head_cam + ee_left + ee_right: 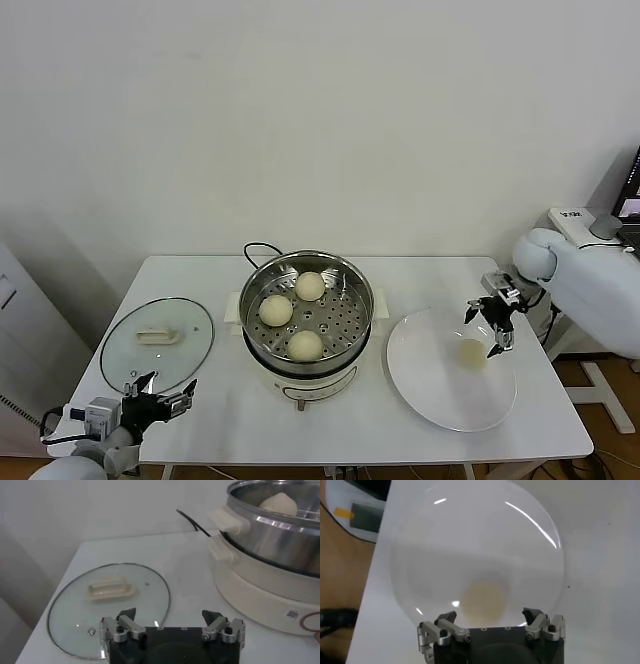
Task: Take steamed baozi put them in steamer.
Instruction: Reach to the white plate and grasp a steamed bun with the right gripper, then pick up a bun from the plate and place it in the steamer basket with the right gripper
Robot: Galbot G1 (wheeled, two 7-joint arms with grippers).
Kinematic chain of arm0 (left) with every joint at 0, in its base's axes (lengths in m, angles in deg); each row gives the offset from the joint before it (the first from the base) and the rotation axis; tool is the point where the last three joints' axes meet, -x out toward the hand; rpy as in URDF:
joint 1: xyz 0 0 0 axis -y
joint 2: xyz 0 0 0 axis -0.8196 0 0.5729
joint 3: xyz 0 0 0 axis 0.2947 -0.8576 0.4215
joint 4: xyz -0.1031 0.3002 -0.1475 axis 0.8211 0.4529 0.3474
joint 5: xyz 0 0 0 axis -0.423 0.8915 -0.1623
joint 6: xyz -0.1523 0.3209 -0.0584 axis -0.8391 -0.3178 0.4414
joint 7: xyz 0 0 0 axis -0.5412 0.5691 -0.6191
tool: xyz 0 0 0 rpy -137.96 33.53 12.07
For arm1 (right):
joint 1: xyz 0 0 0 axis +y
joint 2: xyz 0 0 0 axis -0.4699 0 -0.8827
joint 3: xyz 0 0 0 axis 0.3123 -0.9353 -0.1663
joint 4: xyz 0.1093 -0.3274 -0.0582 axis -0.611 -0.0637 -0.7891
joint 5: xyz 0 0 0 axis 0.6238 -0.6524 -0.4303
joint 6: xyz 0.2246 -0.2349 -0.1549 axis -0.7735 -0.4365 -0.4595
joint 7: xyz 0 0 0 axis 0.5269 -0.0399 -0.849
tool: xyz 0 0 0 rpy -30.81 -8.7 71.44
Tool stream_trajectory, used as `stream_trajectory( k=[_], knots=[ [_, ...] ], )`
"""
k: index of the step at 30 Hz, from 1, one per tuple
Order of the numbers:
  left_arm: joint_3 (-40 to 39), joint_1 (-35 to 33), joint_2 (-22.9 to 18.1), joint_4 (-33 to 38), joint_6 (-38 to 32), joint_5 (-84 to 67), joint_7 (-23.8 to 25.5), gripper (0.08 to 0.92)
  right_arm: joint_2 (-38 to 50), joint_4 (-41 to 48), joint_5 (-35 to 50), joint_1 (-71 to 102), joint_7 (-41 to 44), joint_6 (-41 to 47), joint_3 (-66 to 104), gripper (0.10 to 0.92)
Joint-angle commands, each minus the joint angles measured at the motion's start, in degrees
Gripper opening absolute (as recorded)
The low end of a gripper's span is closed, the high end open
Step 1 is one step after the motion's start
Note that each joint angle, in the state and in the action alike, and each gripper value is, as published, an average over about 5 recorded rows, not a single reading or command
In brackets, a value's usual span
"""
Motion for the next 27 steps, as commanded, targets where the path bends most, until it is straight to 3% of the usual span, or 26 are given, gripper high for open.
stream_trajectory(
  k=[1, 11, 22, 27],
  knots=[
    [-0.22, 0.09, -0.02, -0.07, 0.04, 0.05, 0.02, 0.823, -1.18, 2.25, -3.32, 6.35, -2.1, -0.11, 5.06, 0.823],
    [-0.35, -0.01, -0.02, 0.11, 0.03, 0.19, 0.01, 0.823, -2.2, 2.79, -5.31, 8.74, -3.81, -0.18, 7.86, 0.784],
    [-0.27, -0.27, -0.16, 0.43, 0.09, 0.37, -0.09, 0.823, -0.76, 1.2, -5.76, 8.34, -3.16, 0.32, 8.11, 0.483],
    [-0.15, -0.38, -0.37, 0.81, 0.33, 0.54, -0.26, 0.823, 1.46, -1.61, -1.76, 5.26, -2.65, 2.16, 4.63, 0.417]
  ],
)
